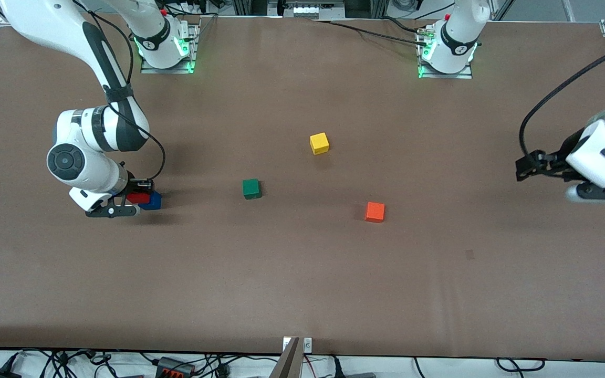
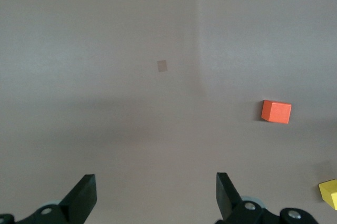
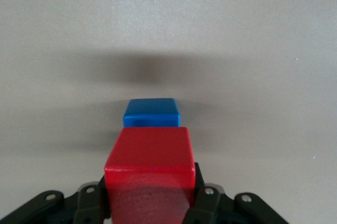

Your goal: Pass red block to right arm, stack on blue

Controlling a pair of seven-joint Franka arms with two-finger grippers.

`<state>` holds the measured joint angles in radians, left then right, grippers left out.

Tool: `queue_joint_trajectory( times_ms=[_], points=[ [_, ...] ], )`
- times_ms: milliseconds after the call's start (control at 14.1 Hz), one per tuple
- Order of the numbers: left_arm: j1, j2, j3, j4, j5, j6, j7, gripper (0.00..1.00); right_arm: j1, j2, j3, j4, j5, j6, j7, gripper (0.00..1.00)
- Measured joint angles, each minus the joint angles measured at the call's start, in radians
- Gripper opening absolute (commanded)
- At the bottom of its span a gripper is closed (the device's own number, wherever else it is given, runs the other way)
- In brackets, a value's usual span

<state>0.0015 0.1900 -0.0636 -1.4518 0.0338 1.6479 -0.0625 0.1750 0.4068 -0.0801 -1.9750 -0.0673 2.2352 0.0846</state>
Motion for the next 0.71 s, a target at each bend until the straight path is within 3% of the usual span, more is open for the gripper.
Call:
queue_joint_trajectory(
  times_ms=[285,712],
  points=[
    [-0.007,-0.159,0.014,-0.201,-0.006,0.075,0.005,1.0,0.0,0.023,0.0,0.0,0.003,0.015,0.0,0.0],
    [-0.017,-0.172,0.012,-0.227,-0.009,0.038,0.007,1.0,0.0,0.028,0.004,0.0,0.023,0.021,0.0,0.0]
  ],
)
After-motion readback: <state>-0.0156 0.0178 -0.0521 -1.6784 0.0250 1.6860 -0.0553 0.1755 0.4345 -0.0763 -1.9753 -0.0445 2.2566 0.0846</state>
